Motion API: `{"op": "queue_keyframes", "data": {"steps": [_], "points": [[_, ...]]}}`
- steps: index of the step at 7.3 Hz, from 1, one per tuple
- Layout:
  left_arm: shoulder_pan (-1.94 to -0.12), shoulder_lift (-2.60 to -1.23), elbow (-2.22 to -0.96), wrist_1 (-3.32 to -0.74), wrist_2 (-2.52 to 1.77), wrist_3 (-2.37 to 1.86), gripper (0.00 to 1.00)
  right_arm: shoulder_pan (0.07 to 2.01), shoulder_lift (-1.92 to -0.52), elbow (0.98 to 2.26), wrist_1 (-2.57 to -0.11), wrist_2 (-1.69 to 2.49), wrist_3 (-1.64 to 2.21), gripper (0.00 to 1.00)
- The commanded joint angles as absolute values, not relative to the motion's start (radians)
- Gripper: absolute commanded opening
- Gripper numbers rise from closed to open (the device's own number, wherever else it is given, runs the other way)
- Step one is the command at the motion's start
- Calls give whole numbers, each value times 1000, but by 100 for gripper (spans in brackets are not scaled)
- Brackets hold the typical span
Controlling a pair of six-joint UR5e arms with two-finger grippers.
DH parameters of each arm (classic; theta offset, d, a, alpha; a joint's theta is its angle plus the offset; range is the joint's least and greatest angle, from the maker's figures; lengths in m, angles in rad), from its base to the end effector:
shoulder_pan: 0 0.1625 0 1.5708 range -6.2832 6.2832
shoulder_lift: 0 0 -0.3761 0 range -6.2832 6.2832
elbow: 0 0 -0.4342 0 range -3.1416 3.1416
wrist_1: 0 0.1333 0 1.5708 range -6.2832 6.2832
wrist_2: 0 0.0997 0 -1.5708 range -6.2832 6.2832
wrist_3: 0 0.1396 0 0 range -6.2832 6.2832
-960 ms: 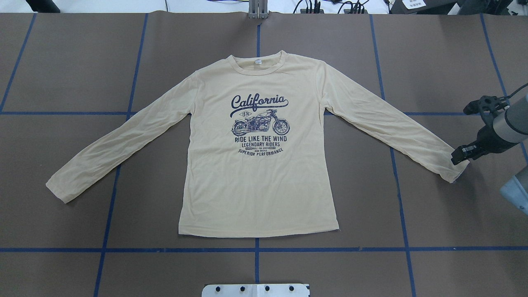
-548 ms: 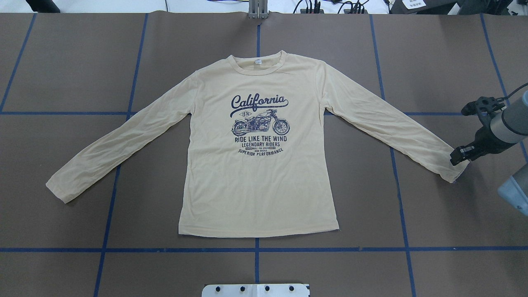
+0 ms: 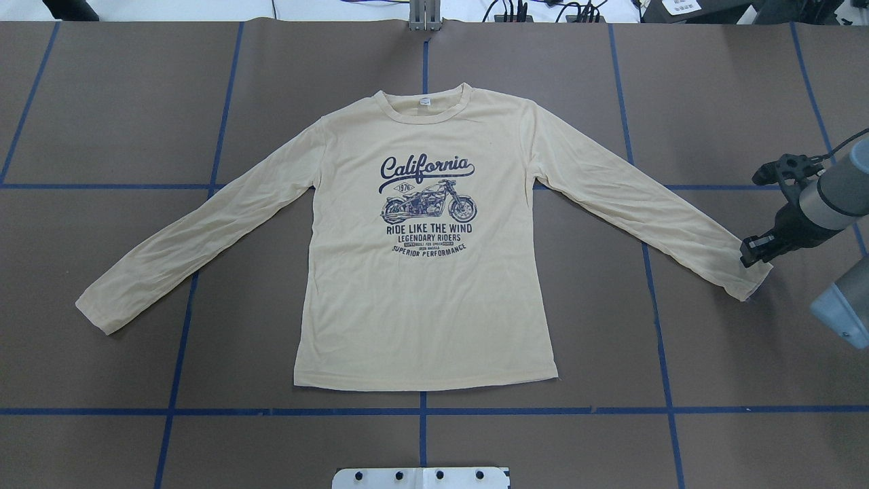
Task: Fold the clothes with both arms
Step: 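Lower the right gripper onto the sleeve cuff and close on it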
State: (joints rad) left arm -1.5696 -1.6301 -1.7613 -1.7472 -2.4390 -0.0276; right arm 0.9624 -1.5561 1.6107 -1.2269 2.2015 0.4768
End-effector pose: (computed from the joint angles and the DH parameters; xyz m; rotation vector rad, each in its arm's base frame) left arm -0.0261 -0.5711 0.4715 0.3864 0.8600 0.1605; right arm -0.2866 -0.5007 0.5801 0.0085 -0.7332 -0.2513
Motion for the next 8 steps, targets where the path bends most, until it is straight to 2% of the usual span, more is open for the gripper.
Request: {"op": "queue_keyframes", "data": {"steps": [1,2,3,4,5,6,8], "points": [[-1569,-1631,-1763,-1747,-2439,-29,99,963,-1555,1611,-1229,2201,477,4],[-1569,-1631,-1763,-1747,-2439,-29,99,963,-1555,1611,-1229,2201,477,11],[-1569,-1631,-1767,-1747,-2439,-29,99,968,-1558,1611,-1229,2203,477,30],[-1569,-1631,-1767,-1747,-2441,-29,99,977,-1562,1614,-1229,2203,477,57],[-1569,-1631,-1766,-1747,-2453,-29,99,980,-1563,1614,-1229,2201,477,75],[-1569,-1631,-1766,-1747,-2453,-29,99,983,-1563,1615,-1229,2201,477,79],[-1569,-1631,-1766,-1747,-2454,-29,99,980,-1565,1612,-1229,2201,477,79]]}}
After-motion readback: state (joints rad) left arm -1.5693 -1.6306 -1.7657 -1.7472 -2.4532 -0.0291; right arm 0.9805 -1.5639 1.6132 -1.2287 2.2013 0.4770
